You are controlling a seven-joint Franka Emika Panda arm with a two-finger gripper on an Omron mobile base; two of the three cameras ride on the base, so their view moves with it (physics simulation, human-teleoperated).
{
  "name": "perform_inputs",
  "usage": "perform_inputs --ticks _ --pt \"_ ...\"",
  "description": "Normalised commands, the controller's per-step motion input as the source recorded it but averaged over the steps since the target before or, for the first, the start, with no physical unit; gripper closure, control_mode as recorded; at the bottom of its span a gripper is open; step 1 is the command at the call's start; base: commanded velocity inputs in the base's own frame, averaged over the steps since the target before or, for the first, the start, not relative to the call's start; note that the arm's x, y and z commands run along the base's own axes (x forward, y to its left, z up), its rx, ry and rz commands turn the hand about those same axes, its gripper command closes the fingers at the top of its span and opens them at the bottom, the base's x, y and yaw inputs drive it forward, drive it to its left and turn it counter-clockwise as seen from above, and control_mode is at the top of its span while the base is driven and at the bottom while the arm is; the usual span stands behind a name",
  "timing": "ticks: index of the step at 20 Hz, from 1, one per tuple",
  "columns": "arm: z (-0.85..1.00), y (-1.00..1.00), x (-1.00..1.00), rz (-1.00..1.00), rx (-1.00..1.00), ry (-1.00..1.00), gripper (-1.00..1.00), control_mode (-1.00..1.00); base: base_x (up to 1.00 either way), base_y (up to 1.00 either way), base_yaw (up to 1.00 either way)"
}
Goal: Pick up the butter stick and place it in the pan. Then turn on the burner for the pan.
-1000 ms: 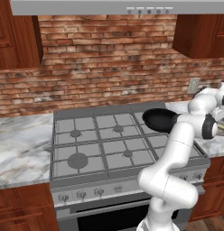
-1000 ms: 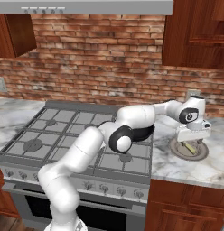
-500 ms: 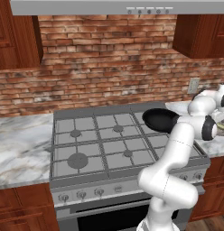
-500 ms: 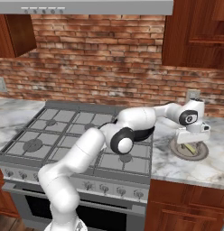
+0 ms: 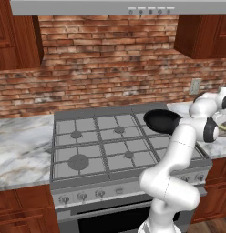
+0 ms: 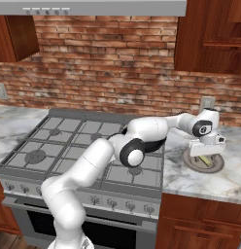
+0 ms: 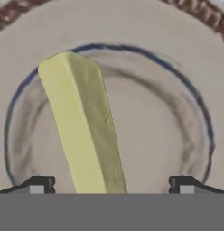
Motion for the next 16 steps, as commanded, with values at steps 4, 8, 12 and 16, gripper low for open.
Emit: perform_inputs --ticks 4,8,12,16 --pt "-0.13 0.00 0.00 0.00 0.00 0.02 1.00 -1.00 0.00 0.00 0.00" --pt "-0.05 0.00 0.00 0.00 0.00 0.01 1.00 -1.00 0.00 0.00 0.00" --pt "0.00 0.00 0.00 0.00 0.00 0.00 1.00 -1.00 0.00 0.00 0.00" --pt "0.00 0.00 0.00 0.00 0.00 0.00 1.00 -1.00 0.00 0.00 0.00"
